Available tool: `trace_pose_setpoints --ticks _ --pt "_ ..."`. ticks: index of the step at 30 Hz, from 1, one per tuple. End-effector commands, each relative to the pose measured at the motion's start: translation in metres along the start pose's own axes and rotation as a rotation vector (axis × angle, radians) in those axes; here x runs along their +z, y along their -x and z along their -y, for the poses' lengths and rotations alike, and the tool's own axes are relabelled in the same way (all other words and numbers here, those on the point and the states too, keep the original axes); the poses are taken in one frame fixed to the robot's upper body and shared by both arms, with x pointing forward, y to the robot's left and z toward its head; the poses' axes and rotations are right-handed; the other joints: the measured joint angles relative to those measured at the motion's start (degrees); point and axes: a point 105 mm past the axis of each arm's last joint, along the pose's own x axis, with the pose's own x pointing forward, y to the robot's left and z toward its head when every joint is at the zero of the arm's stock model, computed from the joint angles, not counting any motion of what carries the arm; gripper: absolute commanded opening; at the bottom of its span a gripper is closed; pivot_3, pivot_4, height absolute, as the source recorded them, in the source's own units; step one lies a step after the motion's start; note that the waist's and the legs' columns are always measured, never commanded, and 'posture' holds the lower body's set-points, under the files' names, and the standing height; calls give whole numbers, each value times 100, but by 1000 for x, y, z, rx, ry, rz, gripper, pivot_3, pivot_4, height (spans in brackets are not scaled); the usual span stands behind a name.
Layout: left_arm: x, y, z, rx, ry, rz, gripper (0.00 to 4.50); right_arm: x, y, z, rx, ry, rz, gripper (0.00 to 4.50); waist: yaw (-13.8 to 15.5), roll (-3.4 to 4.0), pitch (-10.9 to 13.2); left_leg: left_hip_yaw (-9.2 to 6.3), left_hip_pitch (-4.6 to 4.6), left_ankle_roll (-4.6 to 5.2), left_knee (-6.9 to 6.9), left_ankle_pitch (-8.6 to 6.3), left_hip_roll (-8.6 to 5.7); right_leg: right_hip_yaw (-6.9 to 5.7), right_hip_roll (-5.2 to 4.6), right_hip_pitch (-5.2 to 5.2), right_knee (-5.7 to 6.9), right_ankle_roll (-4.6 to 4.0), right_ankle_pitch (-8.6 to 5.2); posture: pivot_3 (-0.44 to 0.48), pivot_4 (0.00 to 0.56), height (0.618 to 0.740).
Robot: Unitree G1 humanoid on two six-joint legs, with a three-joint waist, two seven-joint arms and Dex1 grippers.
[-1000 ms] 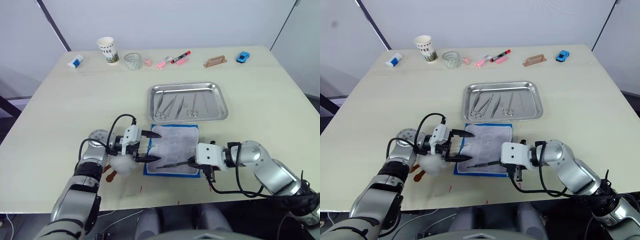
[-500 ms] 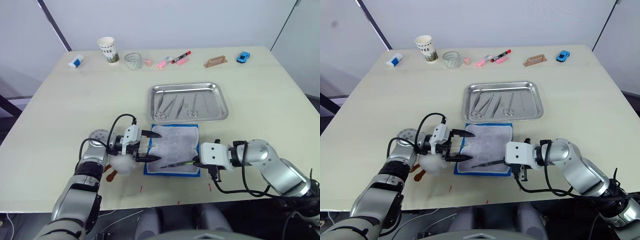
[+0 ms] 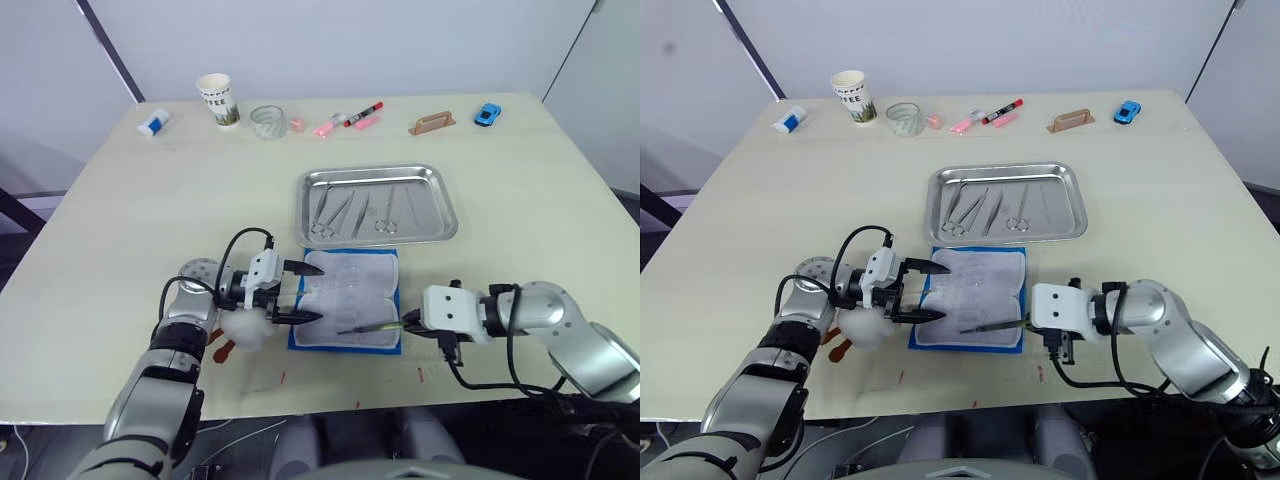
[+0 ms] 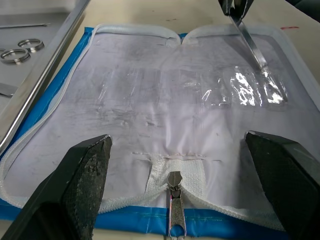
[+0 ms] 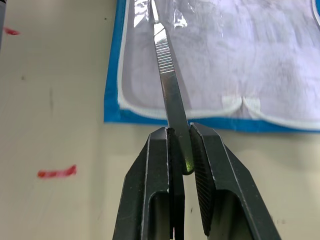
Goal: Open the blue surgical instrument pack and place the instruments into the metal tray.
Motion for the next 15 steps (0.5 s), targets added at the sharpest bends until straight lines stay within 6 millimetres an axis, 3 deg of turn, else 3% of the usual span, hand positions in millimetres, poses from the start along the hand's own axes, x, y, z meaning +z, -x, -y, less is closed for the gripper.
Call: trace_pose_setpoints --ticks 1,15 --pt "-28 -2 23 -86 101 -87 4500 12 9 -1 -4 61 39 50 0 0 0 0 0 0 0 0 0 0 0 0 0 0 0 0 150 740" --pt "-27 -1 21 -85 98 -87 4500 -7 38 3 -70 15 17 50 3 -2 1 -3 0 0 2 0 -1 -1 0 1 1 1 1 0 150 740"
